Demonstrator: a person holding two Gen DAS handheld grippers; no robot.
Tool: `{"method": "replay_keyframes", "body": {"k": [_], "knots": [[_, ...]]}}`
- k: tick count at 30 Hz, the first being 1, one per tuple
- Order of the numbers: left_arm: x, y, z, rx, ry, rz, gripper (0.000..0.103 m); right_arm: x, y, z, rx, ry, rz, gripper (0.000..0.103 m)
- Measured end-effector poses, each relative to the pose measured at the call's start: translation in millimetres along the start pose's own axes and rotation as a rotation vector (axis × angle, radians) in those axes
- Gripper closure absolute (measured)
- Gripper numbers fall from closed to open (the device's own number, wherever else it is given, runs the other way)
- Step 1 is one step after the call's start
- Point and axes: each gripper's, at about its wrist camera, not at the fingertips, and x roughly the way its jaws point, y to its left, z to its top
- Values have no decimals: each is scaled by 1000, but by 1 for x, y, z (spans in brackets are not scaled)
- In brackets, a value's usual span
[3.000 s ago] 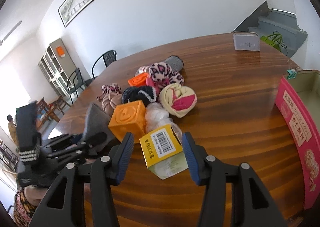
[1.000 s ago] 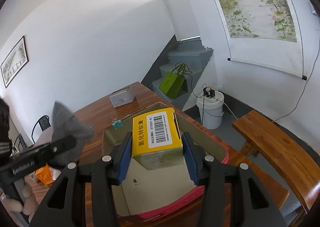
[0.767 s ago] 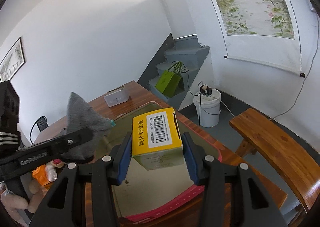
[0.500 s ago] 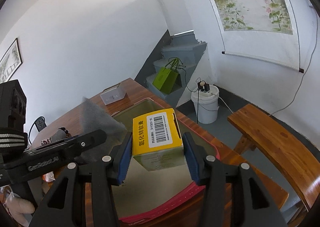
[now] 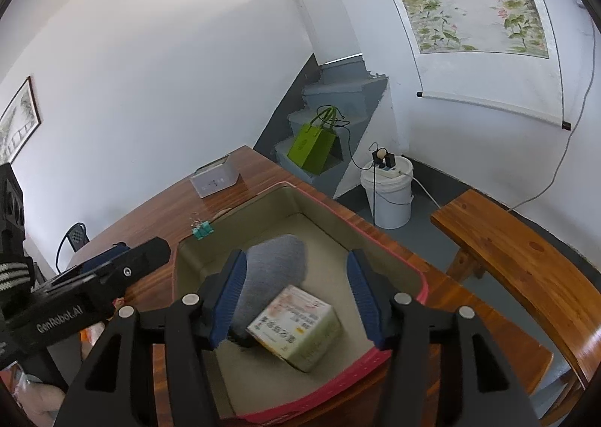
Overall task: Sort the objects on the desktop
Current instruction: 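Carry the sock and box to the pink cardboard box and release both, then return both grippers to the pile and grasp the orange cube with the right gripper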
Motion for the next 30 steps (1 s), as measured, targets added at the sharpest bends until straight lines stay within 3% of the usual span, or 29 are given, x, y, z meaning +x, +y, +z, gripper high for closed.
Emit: {"method": "replay_keyframes", "body": {"k": [11,14,24,30], "knots": [[-35,67,-25,-94,5,119,9,4,47,-4,-37,4,82,27],[-53,96,-37,-140,-2,174,1,5,67,-7,-59,14,116,24],[-145,216,-82,-368,-88,355,1,22,167,-37,-210,121,290,22],[-182,275,-105,-438,-107,478,1,31,236,-64,-326,193,391,22]]}}
